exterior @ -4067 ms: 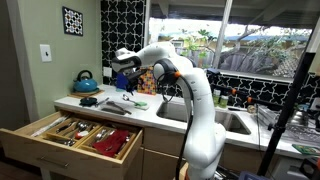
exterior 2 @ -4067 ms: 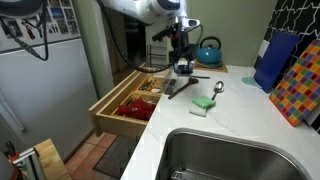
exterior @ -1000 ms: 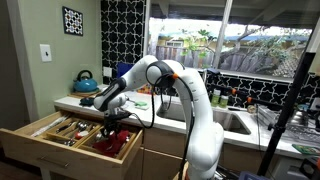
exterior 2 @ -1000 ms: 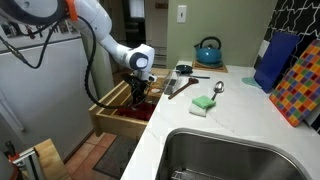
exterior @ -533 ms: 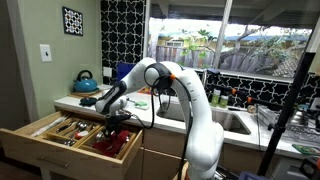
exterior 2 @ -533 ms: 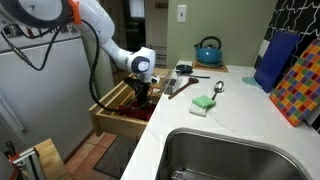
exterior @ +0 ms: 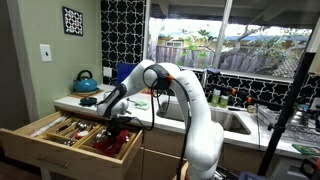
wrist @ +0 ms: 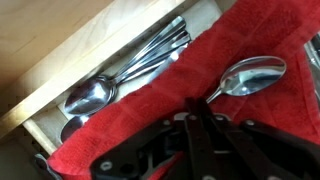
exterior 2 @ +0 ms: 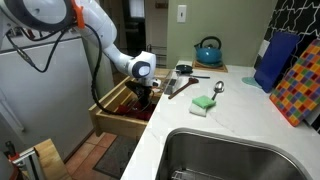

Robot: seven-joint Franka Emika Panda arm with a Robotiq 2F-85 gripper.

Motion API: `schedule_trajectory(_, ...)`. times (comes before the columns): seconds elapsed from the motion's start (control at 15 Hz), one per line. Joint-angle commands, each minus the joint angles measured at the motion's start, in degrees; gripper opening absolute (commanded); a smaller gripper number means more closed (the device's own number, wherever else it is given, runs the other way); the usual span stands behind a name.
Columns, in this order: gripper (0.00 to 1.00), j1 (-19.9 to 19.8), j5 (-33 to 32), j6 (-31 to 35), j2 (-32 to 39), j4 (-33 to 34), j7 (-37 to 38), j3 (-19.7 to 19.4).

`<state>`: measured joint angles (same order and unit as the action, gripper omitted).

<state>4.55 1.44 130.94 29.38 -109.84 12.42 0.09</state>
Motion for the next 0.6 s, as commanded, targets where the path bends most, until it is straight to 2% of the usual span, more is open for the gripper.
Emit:
schedule_trajectory(0.0, 0.06, 0.15, 0.11, 3.48, 0.42, -1.22, 0.98, -0.55)
schedule_trajectory(0.2, 0.12, -0.08, 0.43, 3.79, 0.33, -1.37, 0.89, -0.64)
schedule_trajectory(0.27, 0.10, -0.25, 0.73, 3.81, 0.27, -1.39, 0.72, -0.55)
schedule_trajectory(0.4, 0.16, -0.10, 0.66, 4.08, 0.59, -1.38, 1.04, -0.69)
schedule_trajectory(0.47, 0.23, -0.07, 0.68, 4.03, 0.70, -1.38, 1.11, -0.68)
schedule_trajectory(0.53, 0.33, -0.10, 0.74, 3.99, 0.79, -1.39, 1.07, -0.62)
